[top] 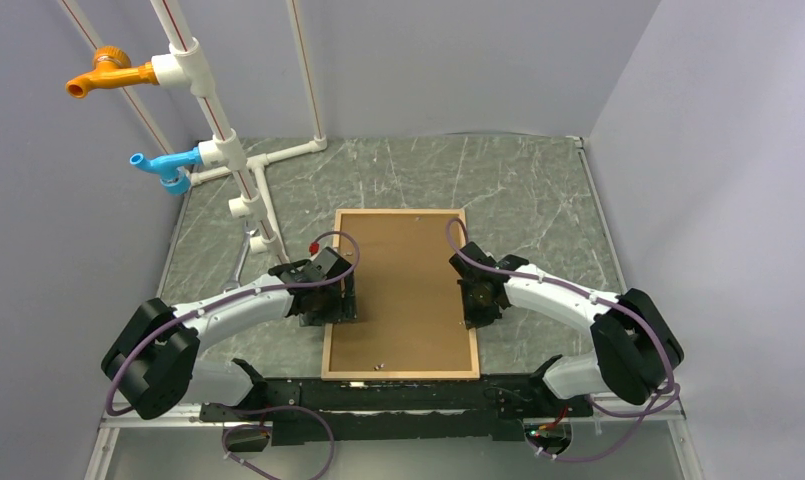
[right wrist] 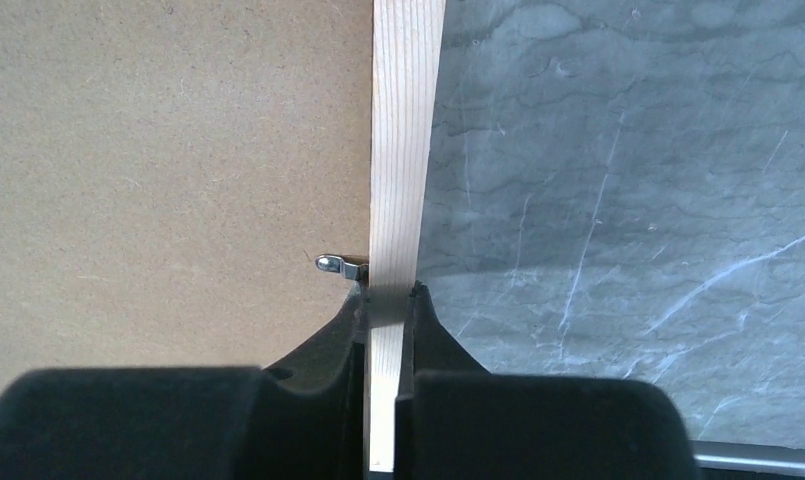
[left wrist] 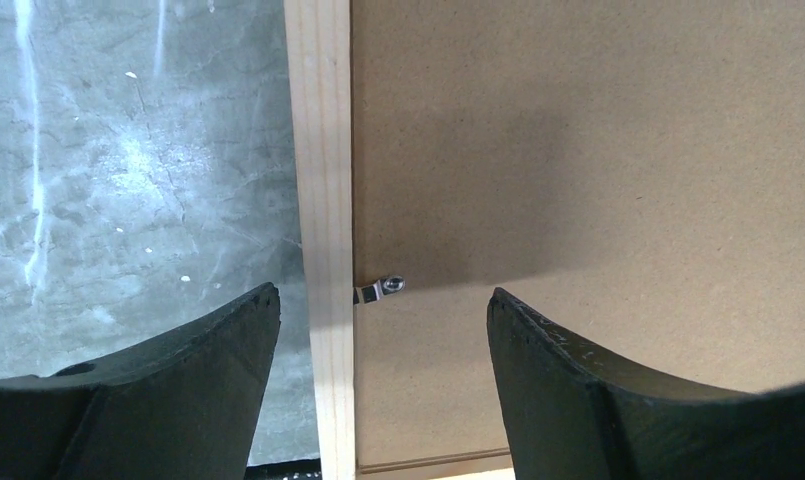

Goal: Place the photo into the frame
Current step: Install the photo frame at the center of the board.

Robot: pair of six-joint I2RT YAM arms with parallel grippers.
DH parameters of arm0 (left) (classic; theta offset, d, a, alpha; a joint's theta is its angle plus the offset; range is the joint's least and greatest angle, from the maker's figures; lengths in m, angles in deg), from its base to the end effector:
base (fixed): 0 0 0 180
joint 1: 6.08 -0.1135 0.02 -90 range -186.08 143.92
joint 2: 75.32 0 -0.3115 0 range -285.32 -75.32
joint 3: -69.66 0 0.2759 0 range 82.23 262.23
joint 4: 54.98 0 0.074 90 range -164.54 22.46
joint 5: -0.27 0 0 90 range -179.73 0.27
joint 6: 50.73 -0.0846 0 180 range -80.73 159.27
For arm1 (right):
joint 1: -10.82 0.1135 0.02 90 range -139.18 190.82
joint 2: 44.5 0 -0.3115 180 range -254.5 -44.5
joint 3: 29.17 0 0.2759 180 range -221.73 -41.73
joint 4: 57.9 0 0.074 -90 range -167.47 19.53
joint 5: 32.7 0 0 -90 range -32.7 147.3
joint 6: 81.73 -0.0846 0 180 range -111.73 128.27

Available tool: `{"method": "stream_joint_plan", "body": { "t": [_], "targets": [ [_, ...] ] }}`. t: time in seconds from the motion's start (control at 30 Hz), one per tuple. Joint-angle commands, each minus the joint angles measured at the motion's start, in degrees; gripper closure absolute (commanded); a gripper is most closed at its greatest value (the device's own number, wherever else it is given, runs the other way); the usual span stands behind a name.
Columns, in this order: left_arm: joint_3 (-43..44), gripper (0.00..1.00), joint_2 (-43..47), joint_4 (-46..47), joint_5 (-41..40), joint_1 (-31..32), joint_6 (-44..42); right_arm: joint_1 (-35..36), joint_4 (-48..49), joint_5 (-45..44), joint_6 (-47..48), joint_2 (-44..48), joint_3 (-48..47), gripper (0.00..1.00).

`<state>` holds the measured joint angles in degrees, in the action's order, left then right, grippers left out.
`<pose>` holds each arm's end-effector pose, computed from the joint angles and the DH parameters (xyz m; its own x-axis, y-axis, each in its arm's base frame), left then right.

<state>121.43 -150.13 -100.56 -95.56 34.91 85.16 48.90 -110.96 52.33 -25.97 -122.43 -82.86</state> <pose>0.1943 -0.1574 0.1589 -0.9377 -0.1315 -0.3217 -0.0699 0.9781 -0.1959 0.1944 0.1430 0.1504 -0.9721 -0.0496 -0.2293 -0.0635 0.9965 0.0538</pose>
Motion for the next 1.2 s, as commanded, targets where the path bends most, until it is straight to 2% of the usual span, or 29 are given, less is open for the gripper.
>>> {"method": "stream_joint_plan", "body": {
  "t": [0.0, 0.07, 0.2, 0.3, 0.33, 0.4, 0.57, 0.77, 0.93, 1.17],
  "targets": [
    [-0.2, 0.21, 0.2, 1.8, 0.7, -0.3, -0.7, 0.8, 1.4, -2.9, -0.4, 0.5, -1.2, 0.99],
    [-0.3, 0.2, 0.4, 1.9, 0.8, -0.3, -0.7, 0.7, 1.5, -2.0, -0.4, 1.4, -1.5, 0.82],
    [-0.3, 0.17, 1.1, 1.5, 1.0, -1.1, -1.0, 0.4, 1.7, 0.3, -0.3, 4.0, -2.4, 0.36],
    [-0.6, 0.16, 1.9, 2.1, 1.5, -2.7, -1.6, -1.5, 2.7, 2.9, 0.5, 4.6, -3.2, 0.15],
    [-0.8, 0.16, 2.0, 2.7, 1.9, -3.3, -1.9, -2.6, 3.3, 4.1, 0.9, 4.3, -3.3, 0.12],
    [-1.0, 0.16, 1.7, 4.1, 3.0, -4.5, -2.9, -5.1, 5.5, 7.6, 1.7, 3.2, -3.4, 0.08],
    [1.6, 0.16, -3.3, 6.6, 4.6, -5.7, -5.2, -13.2, 12.9, 17.5, 3.0, -0.5, -2.3, 0.07],
    [3.7, 0.17, -8.5, 11.3, 8.1, -4.9, -5.0, -14.8, 16.0, 22.5, 2.1, -2.8, -2.3, 0.07],
    [5.2, 0.17, -9.9, 11.6, 10.0, -0.2, -2.6, -14.8, 14.4, 23.1, 1.9, 0.1, -0.1, 0.07],
    [5.1, 0.17, -10.5, 10.7, 8.5, 6.6, 4.7, -15.5, 11.7, 20.5, 2.2, 4.8, 2.9, 0.06]
  ]
}}
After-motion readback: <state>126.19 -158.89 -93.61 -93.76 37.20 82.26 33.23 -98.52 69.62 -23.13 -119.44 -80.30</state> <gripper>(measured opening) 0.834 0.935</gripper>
